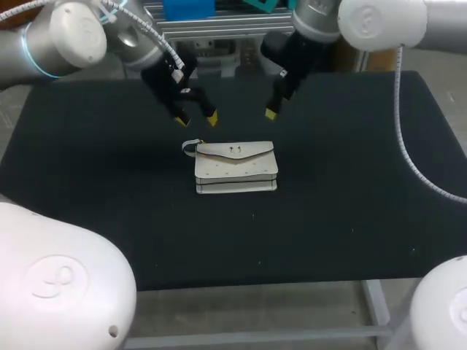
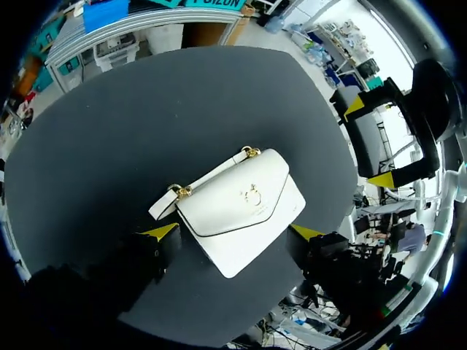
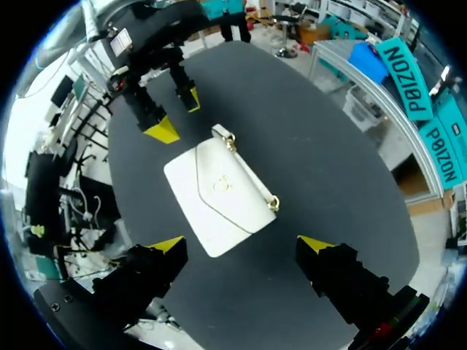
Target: Pick up the bag, open it, inspect its contents, close it, and place it on the opposite side
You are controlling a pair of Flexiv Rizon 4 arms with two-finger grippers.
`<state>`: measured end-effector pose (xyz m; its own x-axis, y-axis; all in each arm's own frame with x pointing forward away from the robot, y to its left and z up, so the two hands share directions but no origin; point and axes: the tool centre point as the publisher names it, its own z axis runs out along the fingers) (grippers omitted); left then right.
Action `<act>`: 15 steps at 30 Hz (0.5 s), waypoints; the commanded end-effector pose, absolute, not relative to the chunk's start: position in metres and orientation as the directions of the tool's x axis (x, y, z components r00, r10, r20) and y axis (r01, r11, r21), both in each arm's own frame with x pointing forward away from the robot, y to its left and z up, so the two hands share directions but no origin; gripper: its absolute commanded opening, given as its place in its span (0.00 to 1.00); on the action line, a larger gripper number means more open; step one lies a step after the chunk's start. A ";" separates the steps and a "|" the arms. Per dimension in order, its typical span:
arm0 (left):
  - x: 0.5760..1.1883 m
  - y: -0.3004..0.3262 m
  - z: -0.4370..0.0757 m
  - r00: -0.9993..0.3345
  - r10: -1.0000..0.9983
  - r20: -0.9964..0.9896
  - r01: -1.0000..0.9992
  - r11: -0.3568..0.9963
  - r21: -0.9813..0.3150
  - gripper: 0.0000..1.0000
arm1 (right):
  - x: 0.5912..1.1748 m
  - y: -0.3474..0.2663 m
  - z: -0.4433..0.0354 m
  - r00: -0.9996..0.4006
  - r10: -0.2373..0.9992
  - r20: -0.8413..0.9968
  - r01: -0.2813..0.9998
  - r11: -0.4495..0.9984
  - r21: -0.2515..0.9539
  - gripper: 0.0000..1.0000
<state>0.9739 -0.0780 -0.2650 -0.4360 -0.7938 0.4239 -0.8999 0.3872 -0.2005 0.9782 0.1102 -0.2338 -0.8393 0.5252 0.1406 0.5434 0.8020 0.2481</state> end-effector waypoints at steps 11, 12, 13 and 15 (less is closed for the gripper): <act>0.967 -0.073 -0.277 -0.025 -0.936 0.351 -0.962 -0.073 -0.263 1.00 | 0.983 0.099 -0.237 -0.724 0.636 0.268 0.690 0.664 0.287 1.00; 0.967 -0.073 -0.277 -0.025 -0.936 0.351 -0.962 -0.073 -0.263 1.00 | 0.983 0.099 -0.237 -0.724 0.636 0.268 0.690 0.664 0.287 1.00; 0.967 -0.073 -0.277 -0.025 -0.936 0.351 -0.962 -0.073 -0.263 1.00 | 0.983 0.099 -0.237 -0.724 0.636 0.268 0.690 0.664 0.287 1.00; 0.967 -0.073 -0.277 -0.025 -0.936 0.351 -0.962 -0.073 -0.263 1.00 | 0.983 0.099 -0.237 -0.724 0.636 0.268 0.690 0.664 0.287 1.00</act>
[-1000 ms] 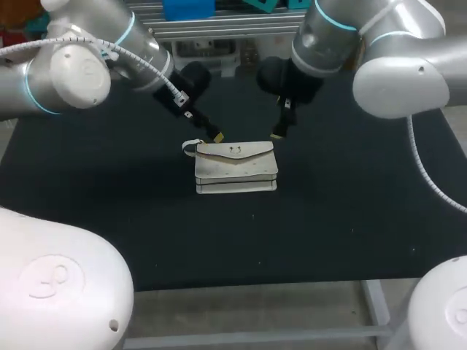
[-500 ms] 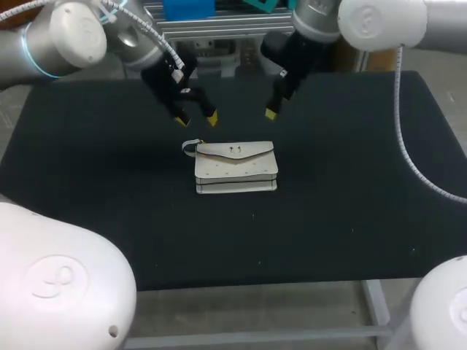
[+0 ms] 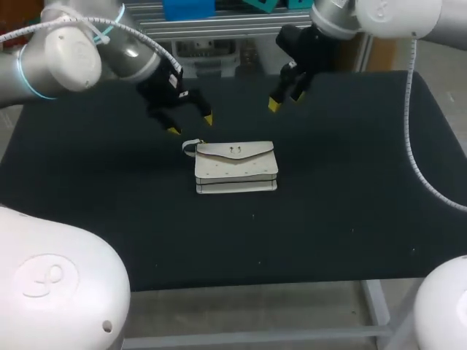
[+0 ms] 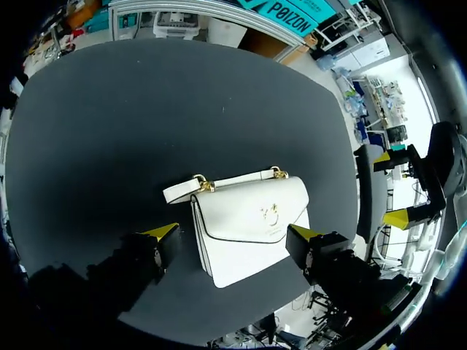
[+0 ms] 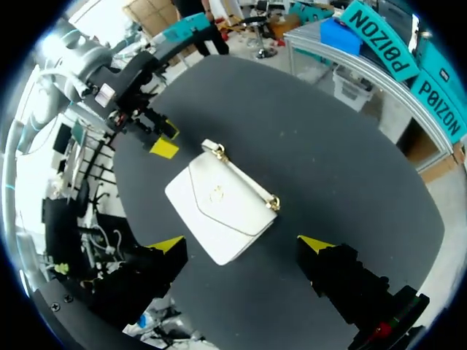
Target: Pick up the bag, open it, inspect its contents, close it, and place it on the opposite side
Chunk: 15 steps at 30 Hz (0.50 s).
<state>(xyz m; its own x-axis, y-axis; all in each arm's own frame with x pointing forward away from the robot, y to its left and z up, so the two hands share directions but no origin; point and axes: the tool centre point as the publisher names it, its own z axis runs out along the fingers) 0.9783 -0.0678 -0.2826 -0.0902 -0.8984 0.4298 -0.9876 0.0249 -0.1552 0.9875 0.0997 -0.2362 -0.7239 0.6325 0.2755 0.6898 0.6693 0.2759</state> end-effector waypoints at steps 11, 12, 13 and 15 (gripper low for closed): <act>0.977 -0.079 -0.284 0.165 -0.912 0.374 -0.937 -0.264 -0.228 1.00 | 0.988 0.100 -0.240 -0.649 0.672 0.356 0.760 0.561 0.328 1.00; 0.976 -0.079 -0.288 0.179 -0.897 0.404 -0.935 -0.283 -0.213 1.00 | 0.989 0.099 -0.241 -0.613 0.695 0.376 0.789 0.521 0.325 1.00; 0.976 -0.079 -0.290 0.238 -0.875 0.422 -0.926 -0.335 -0.173 1.00 | 0.991 0.097 -0.242 -0.570 0.705 0.422 0.821 0.477 0.312 1.00; 0.976 -0.076 -0.293 0.282 -0.827 0.485 -0.926 -0.368 -0.089 1.00 | 0.992 0.093 -0.246 -0.489 0.729 0.479 0.872 0.387 0.301 1.00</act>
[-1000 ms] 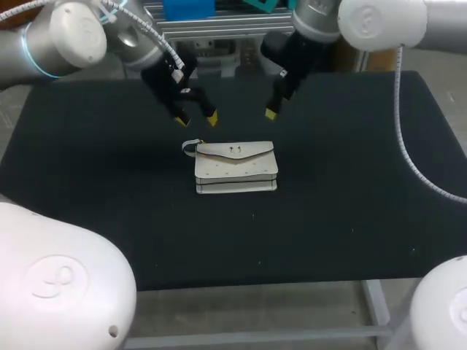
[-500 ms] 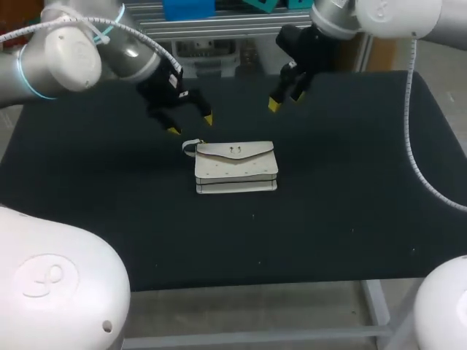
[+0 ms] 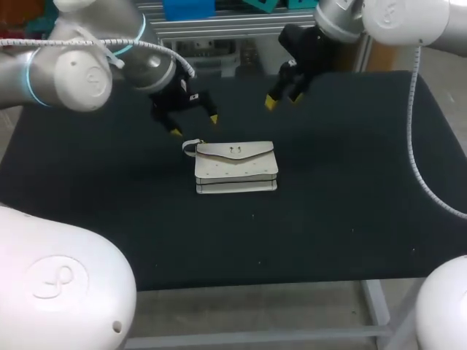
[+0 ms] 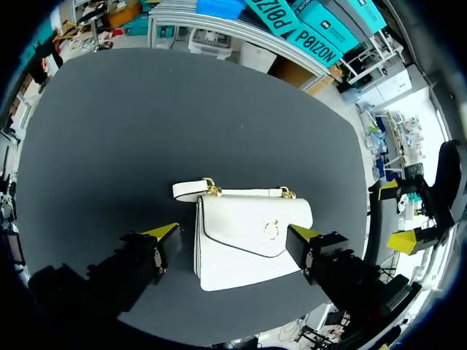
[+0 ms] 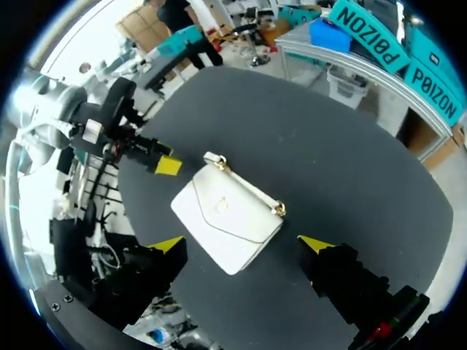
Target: Pick up the bag, open it, inspect its contents, close it, and place it on the opposite side
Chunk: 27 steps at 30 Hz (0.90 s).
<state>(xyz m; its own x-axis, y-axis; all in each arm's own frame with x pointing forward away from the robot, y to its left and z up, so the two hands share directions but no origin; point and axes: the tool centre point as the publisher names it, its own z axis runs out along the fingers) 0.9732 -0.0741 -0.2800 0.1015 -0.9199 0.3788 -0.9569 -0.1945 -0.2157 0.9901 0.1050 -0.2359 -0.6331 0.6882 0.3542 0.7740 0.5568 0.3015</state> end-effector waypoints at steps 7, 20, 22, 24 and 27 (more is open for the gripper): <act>0.995 -0.069 -0.304 0.437 -0.745 0.504 -0.888 -0.445 0.114 1.00 | 0.993 0.091 -0.262 -0.263 0.785 0.561 0.965 0.222 0.142 1.00; 0.992 -0.061 -0.325 0.411 -0.693 0.592 -0.911 -0.336 0.239 1.00 | 0.983 0.098 -0.272 -0.088 0.787 0.611 0.996 0.085 0.034 1.00; 0.991 -0.062 -0.329 0.397 -0.687 0.608 -0.917 -0.322 0.235 1.00 | 0.980 0.099 -0.272 -0.082 0.791 0.606 0.996 0.083 0.026 1.00; 0.987 -0.061 -0.331 0.353 -0.678 0.644 -0.935 -0.282 0.216 1.00 | 0.976 0.099 -0.272 -0.069 0.780 0.622 0.997 0.071 0.022 1.00; 0.981 -0.062 -0.335 0.268 -0.680 0.683 -0.962 -0.229 0.149 1.00 | 0.970 0.099 -0.272 -0.066 0.746 0.663 0.998 0.064 0.028 1.00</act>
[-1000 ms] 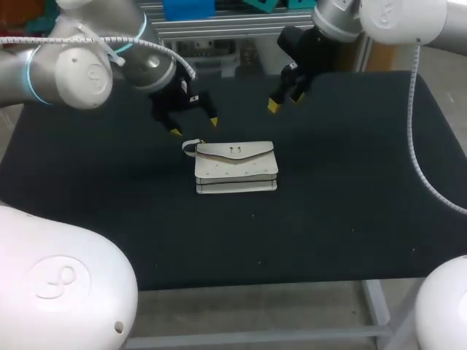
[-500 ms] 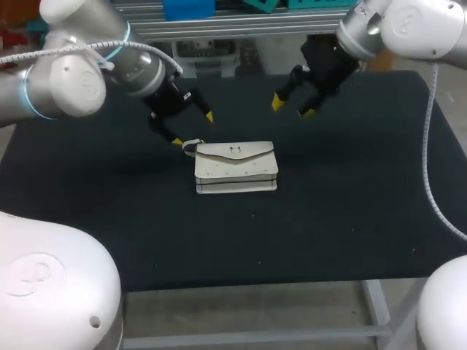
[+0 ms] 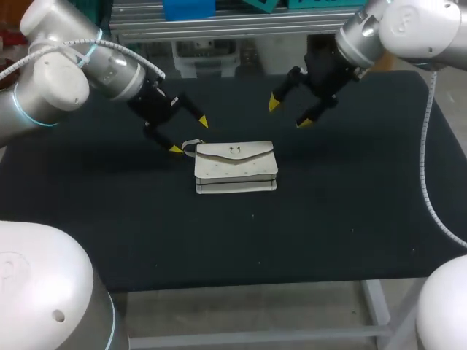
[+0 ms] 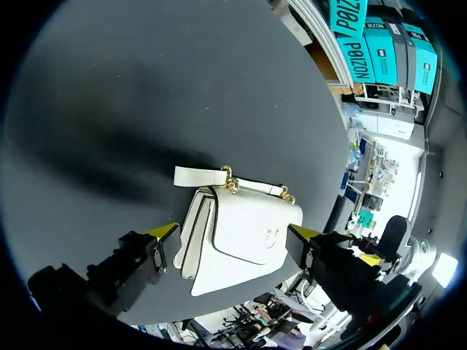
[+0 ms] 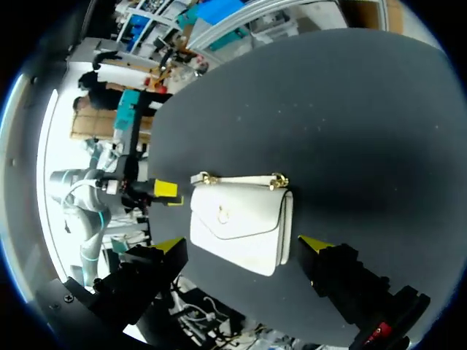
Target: Pick up the bag, open it, inspect its contents, close it, and place it on the opposite side
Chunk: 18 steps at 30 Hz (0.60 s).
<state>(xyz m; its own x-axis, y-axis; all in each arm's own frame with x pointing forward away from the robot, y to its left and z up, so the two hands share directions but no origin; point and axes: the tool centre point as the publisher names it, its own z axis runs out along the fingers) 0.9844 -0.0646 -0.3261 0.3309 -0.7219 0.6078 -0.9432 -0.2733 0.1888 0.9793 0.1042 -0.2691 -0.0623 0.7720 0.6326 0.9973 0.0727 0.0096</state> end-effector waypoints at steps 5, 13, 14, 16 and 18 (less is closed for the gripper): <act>0.982 -0.062 -0.334 0.258 -0.702 0.664 -0.965 -0.226 0.137 1.00 | 0.970 0.099 -0.272 -0.066 0.746 0.663 0.998 0.064 0.028 1.00; 0.981 -0.068 -0.338 0.220 -0.702 0.677 -0.974 -0.193 0.116 1.00 | 0.970 0.099 -0.272 -0.066 0.746 0.663 0.998 0.064 0.028 1.00; 0.979 -0.069 -0.340 0.204 -0.694 0.691 -0.978 -0.168 0.120 1.00 | 0.971 0.103 -0.276 -0.017 0.740 0.673 0.999 0.033 -0.011 1.00; 0.976 -0.070 -0.344 0.194 -0.684 0.703 -0.981 -0.158 0.116 1.00 | 0.969 0.108 -0.282 0.051 0.710 0.702 0.997 0.001 -0.074 1.00; 0.974 -0.070 -0.348 0.175 -0.674 0.718 -0.984 -0.139 0.109 1.00 | 0.968 0.109 -0.290 0.139 0.687 0.713 0.988 -0.049 -0.146 1.00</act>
<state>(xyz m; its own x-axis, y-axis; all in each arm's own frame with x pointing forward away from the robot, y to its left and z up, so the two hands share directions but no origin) 0.9727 -0.0717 -0.3377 0.1863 -0.7003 0.6891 -0.9822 -0.1498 0.1133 0.9611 0.1079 -0.2764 0.0541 0.7195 0.6924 0.9976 -0.0092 -0.0683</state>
